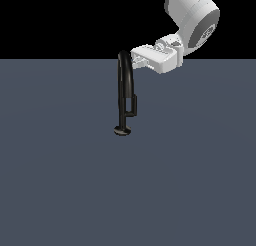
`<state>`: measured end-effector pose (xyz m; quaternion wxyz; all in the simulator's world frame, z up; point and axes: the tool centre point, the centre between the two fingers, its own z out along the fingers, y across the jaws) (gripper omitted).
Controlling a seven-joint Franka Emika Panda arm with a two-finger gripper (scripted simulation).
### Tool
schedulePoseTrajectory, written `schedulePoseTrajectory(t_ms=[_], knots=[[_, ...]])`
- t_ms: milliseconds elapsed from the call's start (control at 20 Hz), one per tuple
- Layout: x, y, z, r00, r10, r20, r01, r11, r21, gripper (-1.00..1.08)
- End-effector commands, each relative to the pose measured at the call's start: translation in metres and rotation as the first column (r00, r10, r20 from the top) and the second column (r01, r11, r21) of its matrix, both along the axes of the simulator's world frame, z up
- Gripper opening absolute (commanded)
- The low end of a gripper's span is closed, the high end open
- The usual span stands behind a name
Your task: Turn on the faucet by rotating a designated handle.
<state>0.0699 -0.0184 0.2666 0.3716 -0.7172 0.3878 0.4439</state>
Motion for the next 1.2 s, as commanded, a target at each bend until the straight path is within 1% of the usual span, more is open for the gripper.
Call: schedulePoseTrajectory(t_ms=[0,300,550,700,850,1000,1150], knots=[[0.009,-0.001,-0.018,0.998,-0.040,-0.049,0.042,0.998,0.041,-1.00],[0.026,-0.003,-0.062,0.977,-0.127,-0.173,0.150,0.981,0.125,-1.00],[0.035,-0.002,-0.093,0.950,-0.178,-0.257,0.226,0.959,0.171,-1.00],[0.038,0.000,-0.107,0.934,-0.198,-0.296,0.261,0.947,0.190,-1.00],[0.040,0.001,-0.118,0.922,-0.212,-0.323,0.286,0.937,0.202,-1.00],[0.041,0.002,-0.124,0.915,-0.220,-0.338,0.300,0.931,0.208,-1.00],[0.041,0.002,-0.125,0.914,-0.221,-0.341,0.303,0.930,0.209,-1.00]])
